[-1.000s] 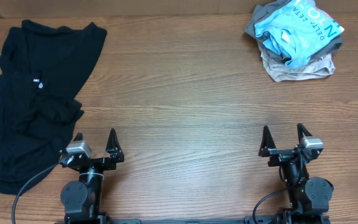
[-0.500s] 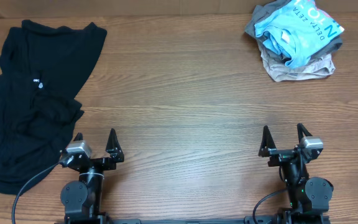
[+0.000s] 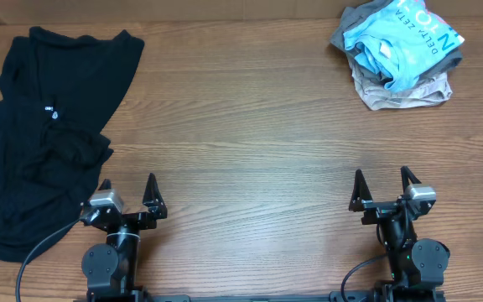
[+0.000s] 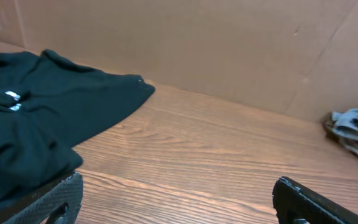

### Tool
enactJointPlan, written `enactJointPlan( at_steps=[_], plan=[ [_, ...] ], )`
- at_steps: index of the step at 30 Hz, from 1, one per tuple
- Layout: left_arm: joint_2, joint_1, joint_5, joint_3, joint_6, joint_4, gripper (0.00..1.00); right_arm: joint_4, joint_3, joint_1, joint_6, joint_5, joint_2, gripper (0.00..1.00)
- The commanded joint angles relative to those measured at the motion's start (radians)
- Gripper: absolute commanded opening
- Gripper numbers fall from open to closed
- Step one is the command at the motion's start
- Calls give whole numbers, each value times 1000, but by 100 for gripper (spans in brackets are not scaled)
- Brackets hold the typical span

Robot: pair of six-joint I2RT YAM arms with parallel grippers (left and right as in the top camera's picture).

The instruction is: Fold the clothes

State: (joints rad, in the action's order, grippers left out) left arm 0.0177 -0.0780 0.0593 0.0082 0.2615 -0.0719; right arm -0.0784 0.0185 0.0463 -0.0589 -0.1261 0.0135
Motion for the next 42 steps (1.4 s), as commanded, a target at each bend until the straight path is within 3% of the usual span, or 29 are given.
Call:
enactJointPlan(
  at_steps=[1,14,21,26,36,42],
  plan=[
    [-7,8,-43,-3,-56,-5,100,5,-11,7,-5,-2,-11,100],
    [-7,8,-44,-3,-56,-5,100,4,-10,7,-6,20,-11,100],
    [-6,7,20,14,-60,-8,100,48,-6,3,-73,-92,-11,100],
    [26,6,45,120,-84,-91,100,28,51,3,-103,-143,13,100],
    [401,6,46,523,-127,-287,100,6,325,3,-129,-259,303,100],
    [714,6,68,833,-191,-552,100,-121,578,3,-129,-372,619,100]
  ],
)
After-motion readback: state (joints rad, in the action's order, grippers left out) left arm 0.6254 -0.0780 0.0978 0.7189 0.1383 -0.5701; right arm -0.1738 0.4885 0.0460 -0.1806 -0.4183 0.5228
